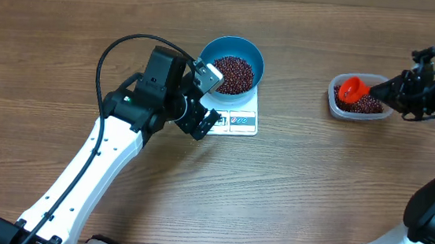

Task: Scoop item into bowl and weigh 150g on scale
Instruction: 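Dip the scoop into the red beans and lift a small amount, then carry the scoop with the right gripper over the teal bowl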

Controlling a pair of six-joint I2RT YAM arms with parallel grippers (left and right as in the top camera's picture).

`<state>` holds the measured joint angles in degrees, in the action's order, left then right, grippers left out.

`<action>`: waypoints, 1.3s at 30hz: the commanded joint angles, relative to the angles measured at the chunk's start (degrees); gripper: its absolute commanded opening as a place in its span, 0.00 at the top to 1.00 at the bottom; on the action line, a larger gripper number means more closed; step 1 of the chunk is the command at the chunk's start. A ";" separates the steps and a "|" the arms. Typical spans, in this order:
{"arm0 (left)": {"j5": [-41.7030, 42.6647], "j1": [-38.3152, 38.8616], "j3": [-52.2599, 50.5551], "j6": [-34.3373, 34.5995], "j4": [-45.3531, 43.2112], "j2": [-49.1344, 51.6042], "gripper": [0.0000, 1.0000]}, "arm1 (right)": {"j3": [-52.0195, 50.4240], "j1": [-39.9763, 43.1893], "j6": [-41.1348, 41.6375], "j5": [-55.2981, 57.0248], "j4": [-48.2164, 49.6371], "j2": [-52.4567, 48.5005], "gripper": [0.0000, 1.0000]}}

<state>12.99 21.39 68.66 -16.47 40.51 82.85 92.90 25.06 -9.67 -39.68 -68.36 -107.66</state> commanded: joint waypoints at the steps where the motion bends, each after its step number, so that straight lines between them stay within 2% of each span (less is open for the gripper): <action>1: -0.31 0.00 1.20 -0.22 -0.20 -0.02 0.00 | 2.99 1.84 -0.94 -6.78 -0.42 -0.35 0.96; 8: -0.31 0.00 1.20 -0.22 -0.20 -0.02 0.00 | 10.54 -0.11 -1.36 -6.93 -5.92 1.31 0.96; 14: -0.31 0.00 1.20 -0.22 -0.20 -0.02 0.00 | 12.28 -8.70 -1.36 -6.91 -6.03 2.73 0.96; 21: -0.31 0.00 1.20 -0.22 -0.20 -0.02 0.00 | 12.28 -20.79 -2.80 -4.09 -0.94 2.73 0.96; 26: -0.31 0.00 1.20 -0.22 -0.20 -0.02 0.01 | 12.50 -28.76 -2.62 4.90 3.02 2.78 0.96; 27: -0.31 0.00 1.20 -0.22 -0.20 -0.02 0.00 | 12.98 -31.19 -2.60 9.68 3.69 2.78 0.96; 39: -0.31 0.00 1.20 -0.22 -0.20 -0.02 0.00 | 19.52 -42.69 -2.86 28.81 4.26 2.78 0.96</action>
<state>12.99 21.39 68.66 -16.47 40.51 82.85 110.00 -15.53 -12.05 -16.95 -64.45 -107.04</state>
